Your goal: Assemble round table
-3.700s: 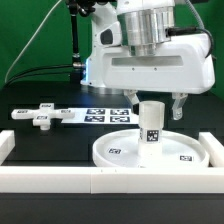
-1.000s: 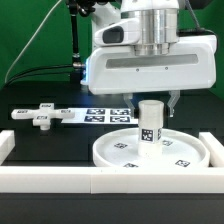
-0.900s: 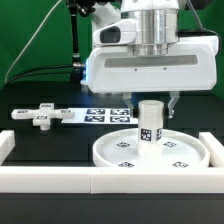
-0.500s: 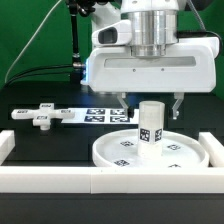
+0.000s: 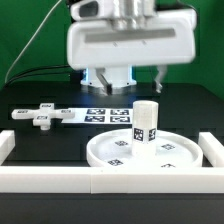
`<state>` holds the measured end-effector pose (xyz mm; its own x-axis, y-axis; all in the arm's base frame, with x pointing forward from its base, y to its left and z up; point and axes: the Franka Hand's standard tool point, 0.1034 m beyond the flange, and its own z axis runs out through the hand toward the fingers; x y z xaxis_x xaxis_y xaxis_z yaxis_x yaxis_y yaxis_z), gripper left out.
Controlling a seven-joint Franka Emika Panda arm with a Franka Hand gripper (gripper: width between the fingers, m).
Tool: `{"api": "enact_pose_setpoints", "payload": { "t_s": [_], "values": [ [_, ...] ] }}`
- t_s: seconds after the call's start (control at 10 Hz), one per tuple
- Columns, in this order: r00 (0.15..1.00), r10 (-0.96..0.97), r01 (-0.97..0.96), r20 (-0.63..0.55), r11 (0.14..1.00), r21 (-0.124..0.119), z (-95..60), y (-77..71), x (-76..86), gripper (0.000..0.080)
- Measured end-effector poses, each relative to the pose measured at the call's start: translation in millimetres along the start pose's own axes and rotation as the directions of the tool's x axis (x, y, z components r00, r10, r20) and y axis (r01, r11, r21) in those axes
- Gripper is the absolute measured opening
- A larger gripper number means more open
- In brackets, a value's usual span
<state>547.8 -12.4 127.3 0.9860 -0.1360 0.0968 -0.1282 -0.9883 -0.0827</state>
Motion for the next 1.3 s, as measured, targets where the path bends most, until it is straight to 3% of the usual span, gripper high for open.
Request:
{"api": "enact_pose_setpoints", "payload": {
  "t_s": [0.4, 0.5, 0.7, 0.8, 1.0, 1.2, 1.3],
  "values": [
    [1.0, -0.019, 0.019, 0.008, 1.0, 0.0, 5.3, -1.3, -2.3, 0.0648],
    [0.994, -0.105, 0.105, 0.012, 0.994, -0.003, 6.3, 17.1, -4.7, 0.0648],
    [0.974, -0.224, 0.224, 0.021, 0.974, -0.017, 8.4, 79.7, -2.8, 0.0648],
    [0.973, -0.228, 0.228, 0.031, 0.973, -0.015, 12.2, 92.4, 0.7, 0.0648],
    [0.973, -0.229, 0.229, 0.03, 0.973, -0.013, 12.2, 85.2, 0.4, 0.0648],
    [0.974, -0.225, 0.226, 0.032, 0.974, -0.014, 13.2, 87.7, -0.7, 0.0648],
    [0.966, -0.254, 0.255, 0.045, 0.967, -0.016, 19.1, 101.1, -11.7, 0.0648]
  ]
}}
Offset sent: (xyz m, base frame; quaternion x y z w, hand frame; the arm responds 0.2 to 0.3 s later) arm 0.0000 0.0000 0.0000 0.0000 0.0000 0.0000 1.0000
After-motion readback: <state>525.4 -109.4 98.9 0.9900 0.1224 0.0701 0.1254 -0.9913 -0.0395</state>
